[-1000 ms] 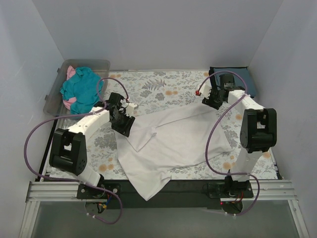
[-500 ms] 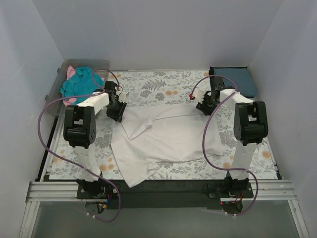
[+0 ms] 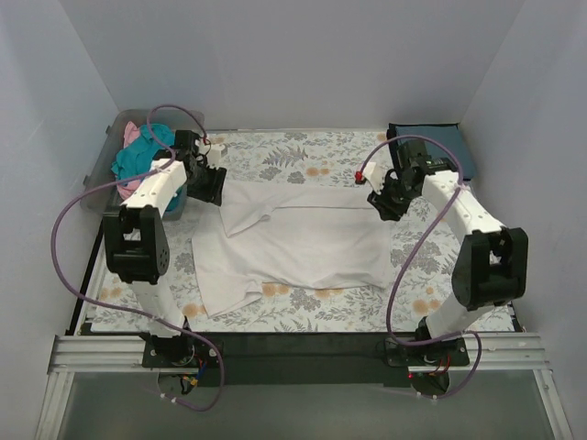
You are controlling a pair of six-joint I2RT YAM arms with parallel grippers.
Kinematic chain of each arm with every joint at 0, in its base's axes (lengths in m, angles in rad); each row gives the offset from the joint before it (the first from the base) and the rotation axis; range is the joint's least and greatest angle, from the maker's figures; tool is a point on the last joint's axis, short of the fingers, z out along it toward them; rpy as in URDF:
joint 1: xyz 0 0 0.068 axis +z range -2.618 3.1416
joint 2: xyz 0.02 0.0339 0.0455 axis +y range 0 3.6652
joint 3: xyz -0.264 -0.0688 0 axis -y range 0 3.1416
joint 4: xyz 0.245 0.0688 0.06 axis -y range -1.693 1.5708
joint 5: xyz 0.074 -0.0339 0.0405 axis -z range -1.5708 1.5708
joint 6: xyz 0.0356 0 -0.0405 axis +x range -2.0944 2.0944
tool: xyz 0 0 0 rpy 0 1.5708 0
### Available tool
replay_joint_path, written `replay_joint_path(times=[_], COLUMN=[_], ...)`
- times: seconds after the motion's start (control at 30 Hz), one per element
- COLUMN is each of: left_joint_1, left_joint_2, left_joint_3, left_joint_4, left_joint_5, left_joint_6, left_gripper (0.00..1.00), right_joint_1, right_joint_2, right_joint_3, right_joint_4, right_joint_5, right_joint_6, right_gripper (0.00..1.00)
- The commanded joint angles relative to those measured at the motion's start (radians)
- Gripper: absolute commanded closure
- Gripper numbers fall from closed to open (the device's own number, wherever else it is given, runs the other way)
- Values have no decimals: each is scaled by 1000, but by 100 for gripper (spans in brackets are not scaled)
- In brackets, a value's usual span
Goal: Fold and stack the t-shirts
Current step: Fold the tshirt
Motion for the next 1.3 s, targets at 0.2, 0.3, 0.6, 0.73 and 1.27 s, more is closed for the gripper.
replay_joint_path(times=[0.2,0.3,0.6,0.73,1.27], left_joint_1=[-12,-24,-84,-94,-99], left_joint_2=[-289,-315,-368,-373,-404], left_joint_3=[-344,-404,-521,-548,-620], left_joint_4=[-69,-52,6,23,60], left_joint_5=[70,53,15,7,-20], left_joint_6=[41,49,54,52,61], left_gripper=[56,55,53,53,53], right_joint_1=[104,108,156,156,141], right_joint_2=[-116,-81,17,51,86], right_joint_3=[-205,-222,-271,-265,-281], right_joint_4=[-365,-430,-448,-441,-358], right_joint_5=[-31,-66,-125,-134,-41], right_joint_6=[88,109,214,235,350], right_gripper=[55,50,50,50,57])
